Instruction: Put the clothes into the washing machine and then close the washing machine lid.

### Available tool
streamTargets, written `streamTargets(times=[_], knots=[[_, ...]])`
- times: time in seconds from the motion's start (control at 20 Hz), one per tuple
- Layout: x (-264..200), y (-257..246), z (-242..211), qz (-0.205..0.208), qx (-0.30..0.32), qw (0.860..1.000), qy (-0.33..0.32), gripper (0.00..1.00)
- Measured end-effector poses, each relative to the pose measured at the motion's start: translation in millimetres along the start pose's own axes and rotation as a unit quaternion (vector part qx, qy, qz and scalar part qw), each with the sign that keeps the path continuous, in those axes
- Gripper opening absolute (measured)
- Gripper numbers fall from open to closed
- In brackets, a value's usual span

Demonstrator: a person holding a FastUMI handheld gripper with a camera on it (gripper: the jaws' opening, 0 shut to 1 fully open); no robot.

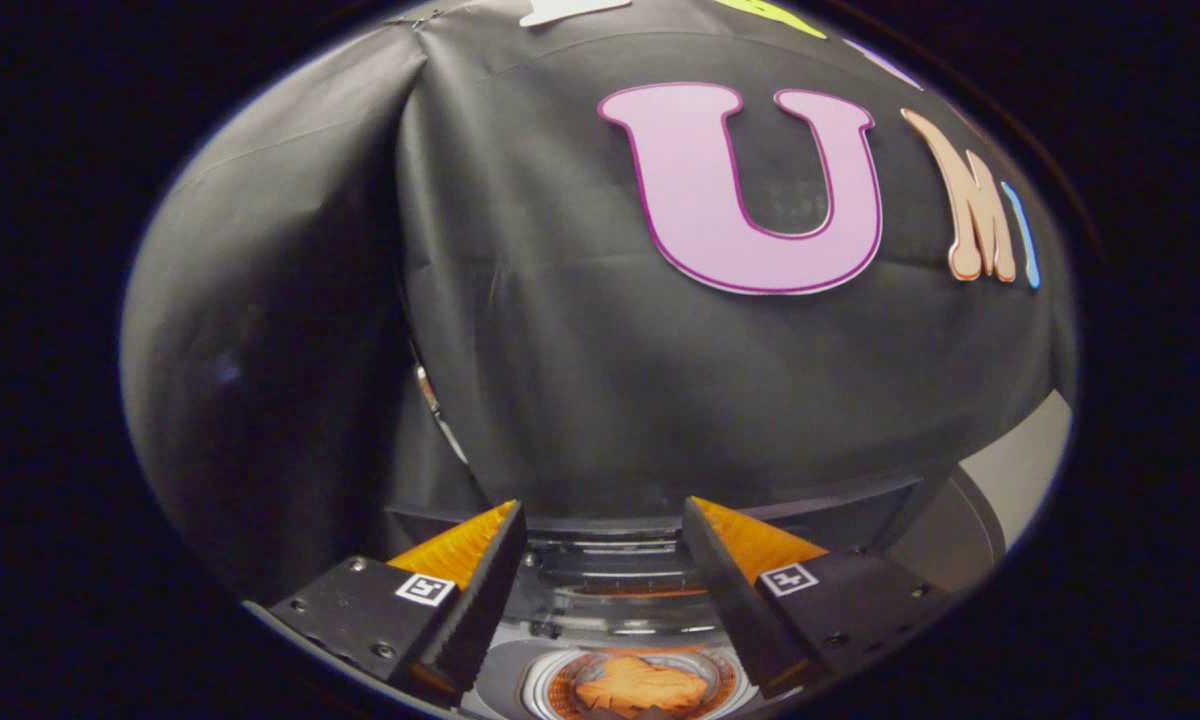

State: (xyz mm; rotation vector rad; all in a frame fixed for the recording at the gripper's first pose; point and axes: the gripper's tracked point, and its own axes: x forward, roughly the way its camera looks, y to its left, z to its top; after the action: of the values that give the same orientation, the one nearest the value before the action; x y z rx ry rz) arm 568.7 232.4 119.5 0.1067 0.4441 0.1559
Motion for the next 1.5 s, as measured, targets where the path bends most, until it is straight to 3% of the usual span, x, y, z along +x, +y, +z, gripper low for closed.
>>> streamTargets(times=[0.15,0.25,0.35,0.45,1.15,1.5], knots=[[-1,7,8,0.006,0.009,1.0,-0.011,0.95],[11,-4,15,-0.018,-0.009,0.999,-0.03,0.95],[11,-11,-13,-0.045,-0.018,0.998,0.03,0.96],[10,-10,-4,-0.047,-0.029,0.998,0.01,0.97],[-60,-5,-39,-0.021,-0.03,0.998,0.05,0.98],[-104,-5,-92,-0.006,-0.016,0.997,0.074,0.96]])
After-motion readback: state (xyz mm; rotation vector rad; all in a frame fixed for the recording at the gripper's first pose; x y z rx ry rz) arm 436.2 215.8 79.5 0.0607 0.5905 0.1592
